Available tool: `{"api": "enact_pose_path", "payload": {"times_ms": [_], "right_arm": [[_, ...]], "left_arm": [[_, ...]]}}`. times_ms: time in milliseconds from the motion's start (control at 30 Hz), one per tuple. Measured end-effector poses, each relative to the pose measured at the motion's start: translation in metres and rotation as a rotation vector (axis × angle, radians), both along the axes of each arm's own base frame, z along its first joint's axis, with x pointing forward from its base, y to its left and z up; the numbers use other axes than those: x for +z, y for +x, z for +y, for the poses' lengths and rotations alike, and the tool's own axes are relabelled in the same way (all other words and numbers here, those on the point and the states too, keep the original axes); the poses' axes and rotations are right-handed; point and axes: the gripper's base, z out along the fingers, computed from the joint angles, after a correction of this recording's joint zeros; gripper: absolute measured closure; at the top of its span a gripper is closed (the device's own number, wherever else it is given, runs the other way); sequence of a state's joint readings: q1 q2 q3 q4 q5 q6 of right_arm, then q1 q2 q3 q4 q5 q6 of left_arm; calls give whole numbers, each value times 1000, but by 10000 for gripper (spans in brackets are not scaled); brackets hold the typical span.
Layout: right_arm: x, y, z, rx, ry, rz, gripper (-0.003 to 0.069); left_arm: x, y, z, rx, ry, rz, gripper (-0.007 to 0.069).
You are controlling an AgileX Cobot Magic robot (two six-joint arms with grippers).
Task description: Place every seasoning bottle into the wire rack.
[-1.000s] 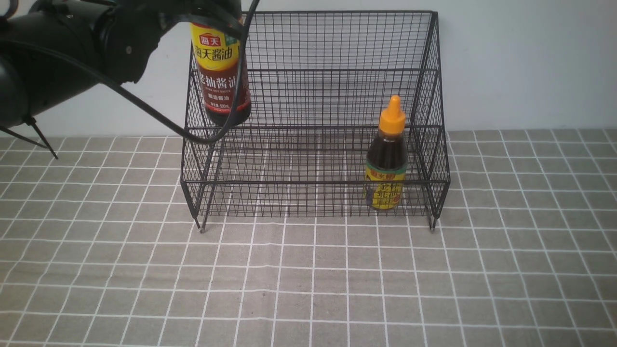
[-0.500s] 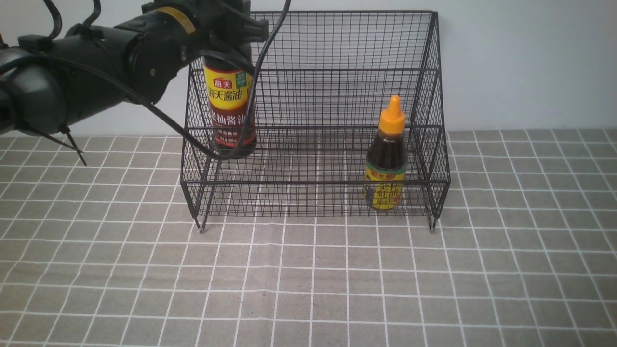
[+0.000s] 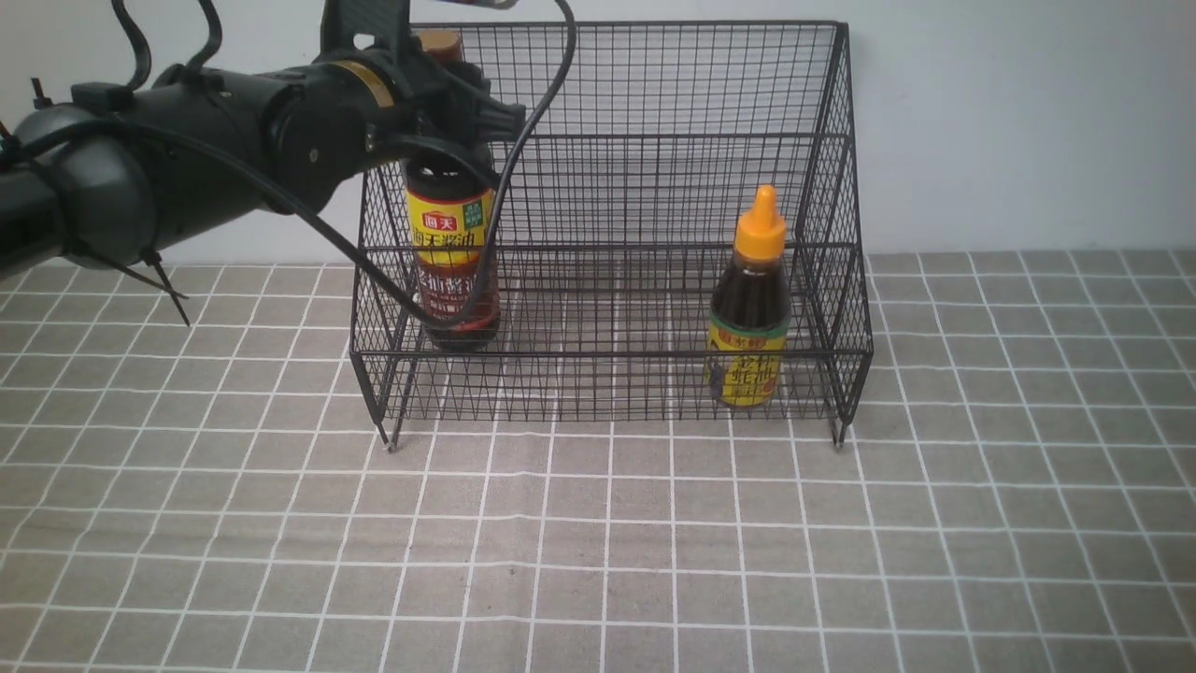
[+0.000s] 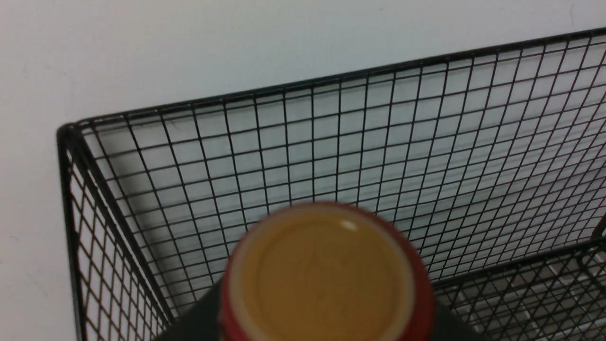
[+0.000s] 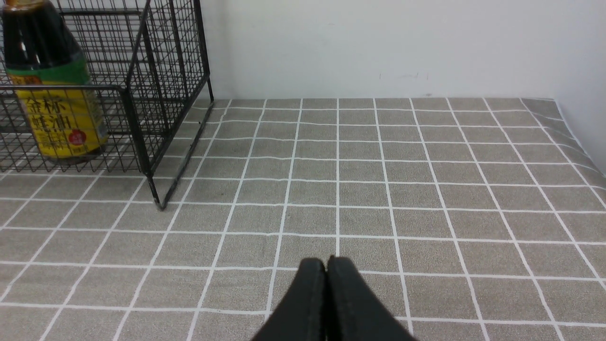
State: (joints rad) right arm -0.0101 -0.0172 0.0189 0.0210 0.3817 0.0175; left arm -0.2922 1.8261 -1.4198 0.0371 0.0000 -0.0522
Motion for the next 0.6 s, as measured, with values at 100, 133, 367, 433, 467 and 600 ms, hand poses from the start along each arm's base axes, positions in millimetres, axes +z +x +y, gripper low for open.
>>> {"api": "enact_pose_path", "payload": {"times_ms": [100, 133, 367, 433, 467, 600], "right_arm": [[0, 0, 0, 0, 0, 0, 673], [0, 0, 0, 0, 0, 0, 673], [0, 0, 0, 0, 0, 0, 673], [0, 0, 0, 0, 0, 0, 673], [0, 0, 0, 0, 0, 0, 673], [0, 0, 0, 0, 0, 0, 673]], "left_arm": [[12, -5, 2, 3, -16, -18, 254], [13, -6, 2, 4, -15, -18, 246], [49, -32, 10, 9, -10, 4, 197], [62, -43, 14, 12, -4, 24, 202], [67, -49, 16, 13, -1, 34, 209], [88, -75, 24, 19, 15, 87, 296]]}}
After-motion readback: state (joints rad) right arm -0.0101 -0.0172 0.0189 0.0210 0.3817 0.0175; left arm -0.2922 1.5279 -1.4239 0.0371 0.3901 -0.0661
